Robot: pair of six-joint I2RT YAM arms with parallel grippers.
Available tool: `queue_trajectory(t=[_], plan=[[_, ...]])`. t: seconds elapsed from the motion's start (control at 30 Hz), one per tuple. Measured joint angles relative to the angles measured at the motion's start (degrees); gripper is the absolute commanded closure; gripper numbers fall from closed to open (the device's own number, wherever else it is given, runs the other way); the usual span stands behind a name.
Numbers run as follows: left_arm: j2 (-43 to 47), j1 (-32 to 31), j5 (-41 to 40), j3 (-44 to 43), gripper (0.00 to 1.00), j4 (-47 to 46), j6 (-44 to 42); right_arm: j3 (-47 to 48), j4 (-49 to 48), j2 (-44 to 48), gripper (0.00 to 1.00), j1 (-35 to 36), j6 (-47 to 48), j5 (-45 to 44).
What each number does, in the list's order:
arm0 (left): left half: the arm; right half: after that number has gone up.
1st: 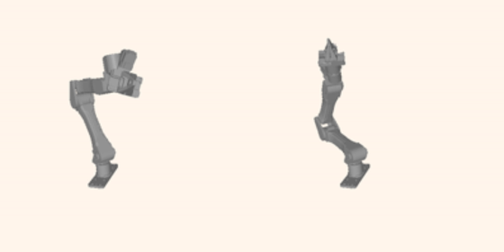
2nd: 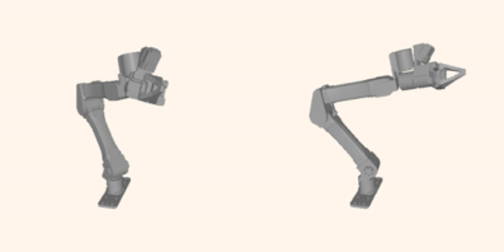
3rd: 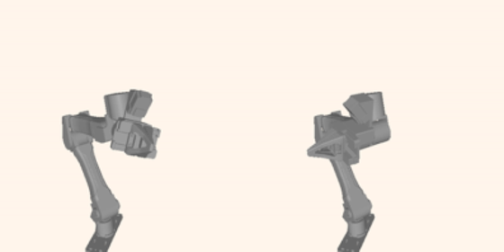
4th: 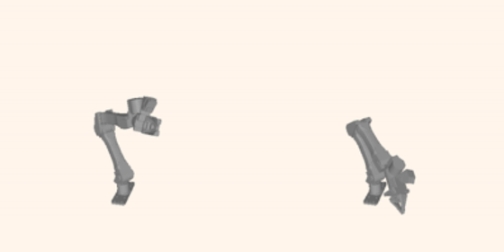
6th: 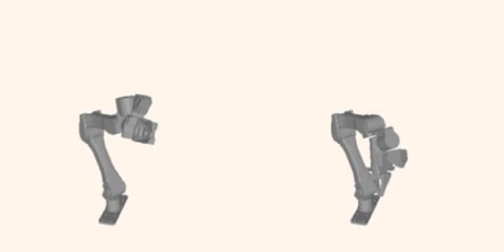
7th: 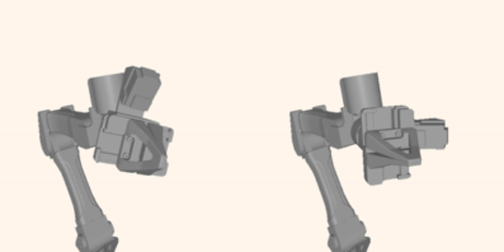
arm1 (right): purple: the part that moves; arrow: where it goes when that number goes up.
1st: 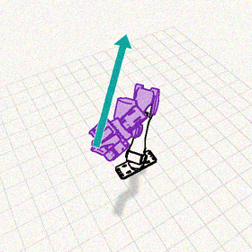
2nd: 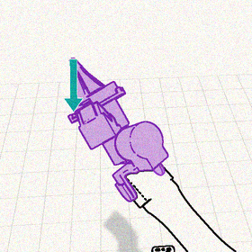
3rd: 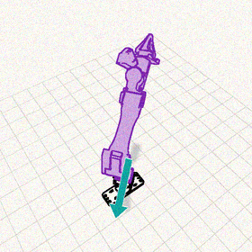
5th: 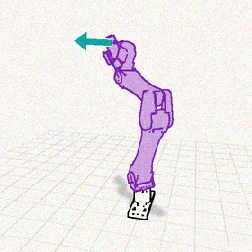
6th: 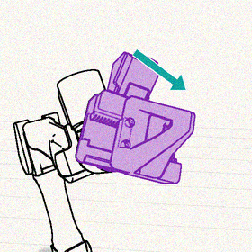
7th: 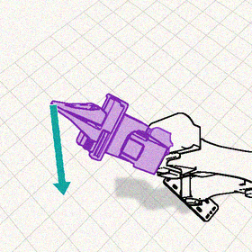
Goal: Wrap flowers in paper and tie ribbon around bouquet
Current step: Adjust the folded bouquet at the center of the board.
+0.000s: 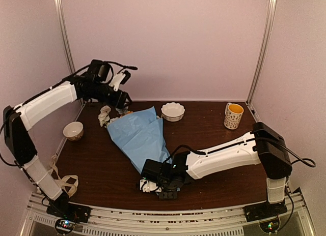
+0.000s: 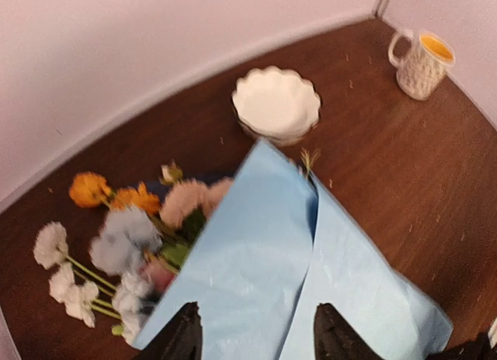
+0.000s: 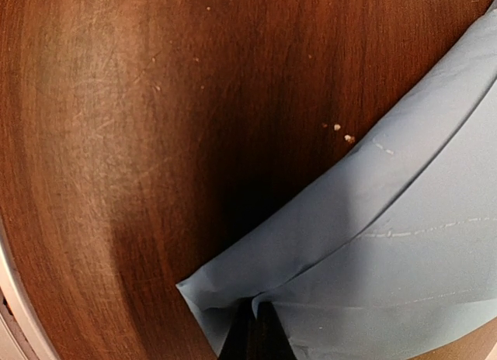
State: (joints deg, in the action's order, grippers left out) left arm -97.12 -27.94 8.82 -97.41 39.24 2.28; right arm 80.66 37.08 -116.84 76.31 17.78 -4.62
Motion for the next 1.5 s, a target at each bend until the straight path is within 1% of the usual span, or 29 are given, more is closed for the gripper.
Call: queue_trajectory(t=[0.03, 0.07, 0.13, 0.23, 0.3, 0.4, 0.43, 0.57, 0.7, 0.8, 0.87, 1.03, 1.13, 1.2, 1.23, 1.3, 1.4, 1.5], plan=[[3.37, 0.0, 0.98, 8.2, 0.53, -2.29, 2.23, 0.02, 0.02, 0.0, 1.0, 0.0, 0.0, 0.0], [5.07, 0.0, 1.79, 13.55, 0.51, -3.54, 4.04, 0.02, 0.02, -0.02, 1.0, 0.0, 0.02, 0.0], [6.88, -0.02, 3.26, 23.87, 0.45, -5.97, 7.63, 0.04, 0.02, -0.02, 1.0, 0.0, 0.02, 0.0], [6.64, -0.02, 5.79, 34.16, 0.34, -9.42, 11.87, 0.04, 0.02, -0.02, 1.0, 0.0, 0.04, 0.0], [6.58, -0.04, 6.97, 37.73, 0.28, -11.19, 13.64, 0.04, 0.02, -0.02, 1.0, 0.0, 0.02, 0.0], [6.36, -0.2, 7.06, 38.66, 0.25, -14.47, 14.6, 0.04, 0.02, -0.04, 1.0, 0.0, 0.0, 0.0], [6.16, -0.2, 7.06, 38.66, 0.26, -15.61, 14.6, 0.04, 0.02, -0.02, 1.0, 0.0, 0.0, 0.0], [3.48, -0.2, 8.04, 38.66, 0.32, -19.43, 14.6, 0.02, 0.0, -0.02, 1.0, 0.0, -0.02, 0.0], [-0.5, -0.2, 9.86, 38.64, 0.32, -20.85, 14.56, 0.02, 0.0, -0.04, 1.0, 0.0, -0.13, 0.0], [-1.36, -0.2, 10.4, 38.64, 0.32, -20.96, 14.32, 0.02, 0.0, -0.04, 1.0, 0.0, -0.17, 0.0], [-1.36, -0.2, 10.8, 38.64, 0.3, -21.22, 13.94, 0.02, 0.02, -0.04, 1.0, 0.0, -0.17, -0.02], [-1.64, -0.57, 9.88, 38.64, 0.15, -20.68, 12.66, 0.02, 0.0, -0.04, 1.0, 0.0, -0.2, -0.02], [-1.57, -0.76, 7.69, 38.62, 0.13, -19.56, 11.67, 0.02, 0.0, -0.02, 1.0, 0.0, -0.22, -0.02], [-1.55, -0.76, 6.62, 38.45, 0.16, -18.75, 10.97, 0.02, 0.0, -0.04, 1.0, 0.0, -0.2, -0.02], [-1.55, -0.76, 6.47, 38.27, 0.2, -18.36, 10.75, 0.0, -0.02, -0.02, 1.0, 0.0, -0.2, -0.02], [-1.55, -0.76, 7.08, 37.81, 0.26, -18.1, 10.47, 0.0, -0.02, -0.04, 1.0, 0.0, -0.22, -0.02], [-1.55, -0.83, 10.78, 37.73, 0.31, -18.64, 10.19, -0.04, -0.07, -0.02, 1.0, 0.0, -0.28, -0.02], [-1.55, -1.73, 14.73, 37.75, 0.4, -19.26, 9.49, -0.04, -0.09, -0.02, 1.0, 0.0, -0.44, -0.04]])
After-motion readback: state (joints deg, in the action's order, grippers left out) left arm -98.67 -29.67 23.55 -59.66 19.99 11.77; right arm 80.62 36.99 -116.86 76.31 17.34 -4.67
